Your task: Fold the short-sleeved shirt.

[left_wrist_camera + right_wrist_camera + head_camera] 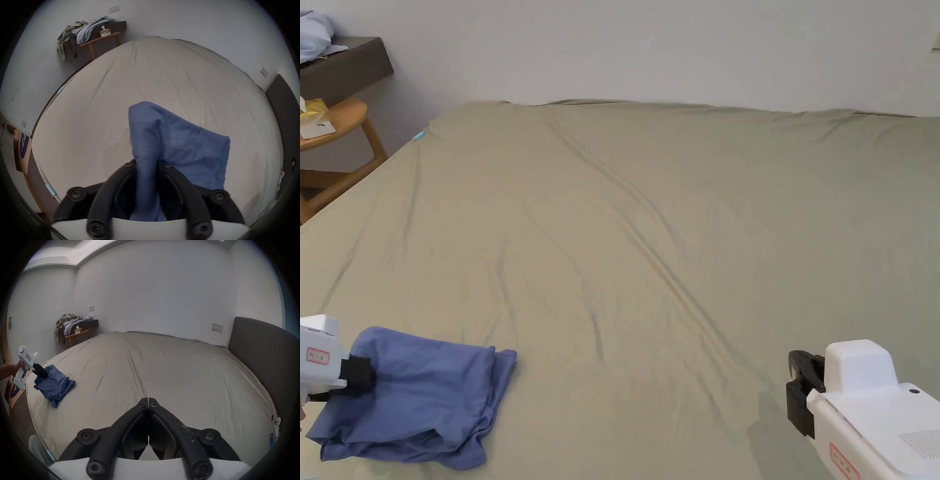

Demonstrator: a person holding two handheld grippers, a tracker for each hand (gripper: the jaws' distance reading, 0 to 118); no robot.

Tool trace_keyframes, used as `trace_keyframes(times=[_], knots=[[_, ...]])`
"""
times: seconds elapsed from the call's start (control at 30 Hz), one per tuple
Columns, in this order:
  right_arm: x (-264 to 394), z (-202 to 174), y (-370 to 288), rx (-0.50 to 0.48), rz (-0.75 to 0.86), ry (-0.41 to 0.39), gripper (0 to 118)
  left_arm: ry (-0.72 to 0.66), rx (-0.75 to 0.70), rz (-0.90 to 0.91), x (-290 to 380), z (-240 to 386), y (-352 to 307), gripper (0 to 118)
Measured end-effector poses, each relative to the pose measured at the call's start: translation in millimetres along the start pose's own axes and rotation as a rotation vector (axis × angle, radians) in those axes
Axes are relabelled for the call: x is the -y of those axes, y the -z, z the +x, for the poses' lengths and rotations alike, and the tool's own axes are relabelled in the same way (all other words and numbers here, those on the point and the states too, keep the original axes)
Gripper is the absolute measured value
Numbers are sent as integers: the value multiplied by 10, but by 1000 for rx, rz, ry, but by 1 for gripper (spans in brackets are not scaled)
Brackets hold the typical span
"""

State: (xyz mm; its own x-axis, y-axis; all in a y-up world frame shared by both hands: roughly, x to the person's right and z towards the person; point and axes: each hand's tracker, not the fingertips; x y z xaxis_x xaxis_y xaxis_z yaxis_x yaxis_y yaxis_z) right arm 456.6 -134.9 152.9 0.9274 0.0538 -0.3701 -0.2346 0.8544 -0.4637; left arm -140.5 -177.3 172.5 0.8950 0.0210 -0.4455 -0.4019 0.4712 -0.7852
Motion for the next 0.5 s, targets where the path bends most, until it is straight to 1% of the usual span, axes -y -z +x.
trace_keyframes(times=[0.07,0.1,0.13,0.17,0.2,0.23,0.33,0.5], knots=[[15,15,13,0,-9,-1,1,-28,-11,11,-9,18,7,95],[19,23,4,0,-10,2,1,-40,-18,17,-12,43,-8,117],[21,40,-13,0,-9,4,1,-42,-20,27,-15,58,-18,118],[19,63,-45,2,-6,7,1,-39,-24,52,-18,94,-88,116],[18,90,-79,6,-1,11,2,-30,-26,101,-20,127,-165,111],[13,128,-130,10,10,19,1,-33,-27,118,-28,190,-247,110],[-23,250,-318,23,47,39,2,-41,-11,155,-15,376,-569,110],[-134,507,-752,64,132,36,2,-18,55,413,142,947,-1438,110]])
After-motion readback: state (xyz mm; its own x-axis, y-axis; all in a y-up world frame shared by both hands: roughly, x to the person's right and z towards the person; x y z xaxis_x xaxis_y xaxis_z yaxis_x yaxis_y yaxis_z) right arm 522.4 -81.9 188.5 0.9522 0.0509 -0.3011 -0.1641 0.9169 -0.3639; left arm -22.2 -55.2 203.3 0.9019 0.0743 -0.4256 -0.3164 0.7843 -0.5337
